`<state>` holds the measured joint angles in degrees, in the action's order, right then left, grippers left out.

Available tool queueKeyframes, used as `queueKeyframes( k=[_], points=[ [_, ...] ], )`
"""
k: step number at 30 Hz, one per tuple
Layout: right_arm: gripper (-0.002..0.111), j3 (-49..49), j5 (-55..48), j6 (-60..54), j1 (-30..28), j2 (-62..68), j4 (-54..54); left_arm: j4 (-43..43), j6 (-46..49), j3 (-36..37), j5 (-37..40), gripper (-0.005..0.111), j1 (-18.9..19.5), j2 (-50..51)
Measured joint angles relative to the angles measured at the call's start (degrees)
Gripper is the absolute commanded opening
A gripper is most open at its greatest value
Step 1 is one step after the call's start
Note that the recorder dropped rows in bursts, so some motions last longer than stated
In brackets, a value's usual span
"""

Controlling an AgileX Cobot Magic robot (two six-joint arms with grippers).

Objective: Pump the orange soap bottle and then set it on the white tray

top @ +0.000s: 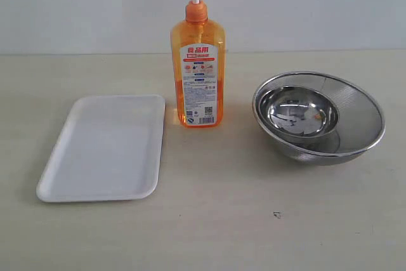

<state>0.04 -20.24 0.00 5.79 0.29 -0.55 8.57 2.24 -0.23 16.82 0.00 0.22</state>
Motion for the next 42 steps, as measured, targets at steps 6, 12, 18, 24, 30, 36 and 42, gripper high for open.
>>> queueKeyframes(
  k=[6,12,18,24,30,36,42],
  points=[
    [0.001,0.0,0.0,0.0,0.0,0.0,0.0,0.0,0.0,0.0,0.0,0.005,0.0,0.0],
    [0.001,0.0,0.0,0.0,0.0,0.0,0.0,0.0,0.0,0.0,0.0,0.005,0.0,0.0],
    [0.001,0.0,0.0,0.0,0.0,0.0,0.0,-0.1,0.0,0.0,0.0,0.005,0.0,0.0],
    [0.001,0.0,0.0,0.0,0.0,0.0,0.0,-0.2,0.0,0.0,0.0,0.005,0.0,0.0],
    [0.001,0.0,0.0,0.0,0.0,0.0,0.0,-0.2,0.0,0.0,-3.6,0.005,0.0,0.0],
    [0.001,0.0,0.0,0.0,0.0,0.0,0.0,-0.5,0.0,0.0,-12.6,0.005,0.0,0.0],
    [0.001,0.0,0.0,0.0,0.0,0.0,0.0,-1.3,0.0,0.0,-28.6,0.005,0.0,0.0]
  ],
)
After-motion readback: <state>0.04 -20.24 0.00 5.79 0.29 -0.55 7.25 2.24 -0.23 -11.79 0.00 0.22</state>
